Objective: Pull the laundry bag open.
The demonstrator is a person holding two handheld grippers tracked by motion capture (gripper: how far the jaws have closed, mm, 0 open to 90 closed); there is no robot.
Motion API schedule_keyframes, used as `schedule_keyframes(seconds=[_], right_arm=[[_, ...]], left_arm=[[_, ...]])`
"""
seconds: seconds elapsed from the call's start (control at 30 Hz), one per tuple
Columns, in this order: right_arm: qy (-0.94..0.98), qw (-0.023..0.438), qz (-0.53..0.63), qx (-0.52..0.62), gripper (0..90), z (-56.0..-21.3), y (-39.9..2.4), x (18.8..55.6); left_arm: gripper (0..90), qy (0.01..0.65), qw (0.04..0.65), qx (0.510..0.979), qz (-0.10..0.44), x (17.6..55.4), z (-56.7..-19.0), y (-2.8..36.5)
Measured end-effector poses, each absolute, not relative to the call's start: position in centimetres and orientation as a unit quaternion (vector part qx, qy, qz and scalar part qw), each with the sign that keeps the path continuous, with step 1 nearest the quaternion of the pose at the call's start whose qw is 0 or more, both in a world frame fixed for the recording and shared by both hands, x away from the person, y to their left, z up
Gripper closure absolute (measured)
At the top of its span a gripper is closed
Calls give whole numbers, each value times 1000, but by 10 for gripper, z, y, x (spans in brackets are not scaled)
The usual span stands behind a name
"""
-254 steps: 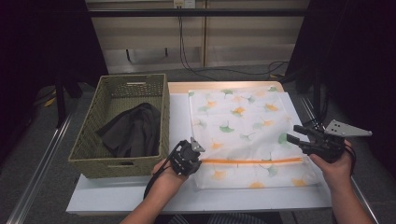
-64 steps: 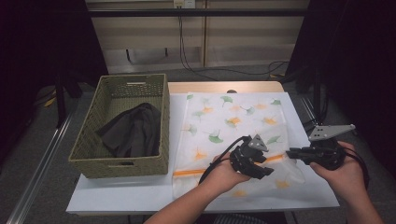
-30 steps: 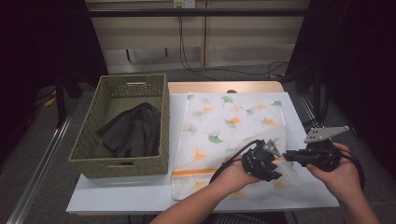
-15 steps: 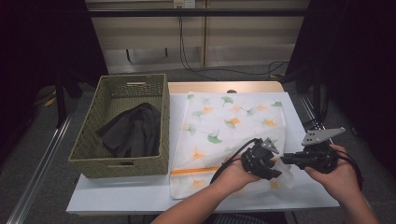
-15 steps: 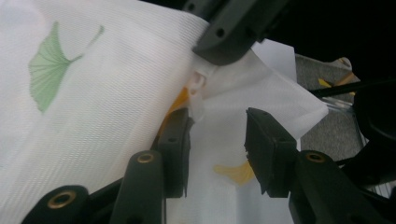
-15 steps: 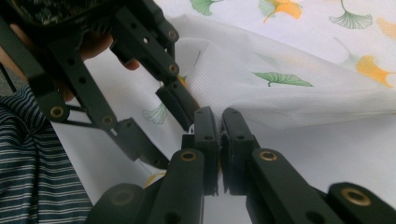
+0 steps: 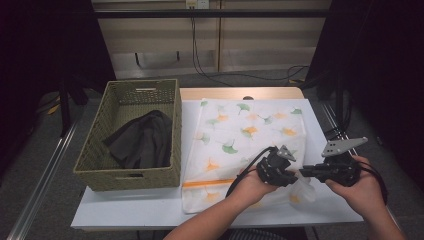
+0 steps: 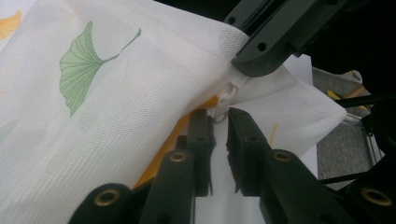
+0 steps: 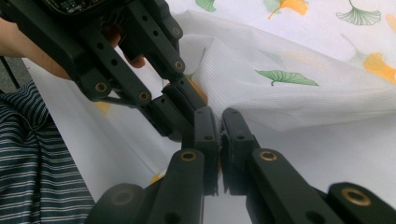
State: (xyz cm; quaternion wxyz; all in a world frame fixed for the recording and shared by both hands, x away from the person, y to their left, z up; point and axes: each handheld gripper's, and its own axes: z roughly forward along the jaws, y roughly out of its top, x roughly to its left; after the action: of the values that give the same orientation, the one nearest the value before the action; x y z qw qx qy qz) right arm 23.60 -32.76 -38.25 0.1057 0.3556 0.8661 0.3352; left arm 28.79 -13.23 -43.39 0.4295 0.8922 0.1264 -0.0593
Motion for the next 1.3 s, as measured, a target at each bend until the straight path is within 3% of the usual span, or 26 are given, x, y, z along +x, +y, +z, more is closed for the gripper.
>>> schedule_keyframes(seconds=[0.13,0.4,1.3], right_arm=[[867,99,338,353,868,-383,-328,236],[865,106,332,360,869,-384,-328,236],[861,96,336,370,869,-386,-329,238]], left_arm=[[772,122,430,893,-49,287,-435,-133],[890,112,415,902,-33,285,-433,-128],[882,140,476,865,-77,288,-431,-120]])
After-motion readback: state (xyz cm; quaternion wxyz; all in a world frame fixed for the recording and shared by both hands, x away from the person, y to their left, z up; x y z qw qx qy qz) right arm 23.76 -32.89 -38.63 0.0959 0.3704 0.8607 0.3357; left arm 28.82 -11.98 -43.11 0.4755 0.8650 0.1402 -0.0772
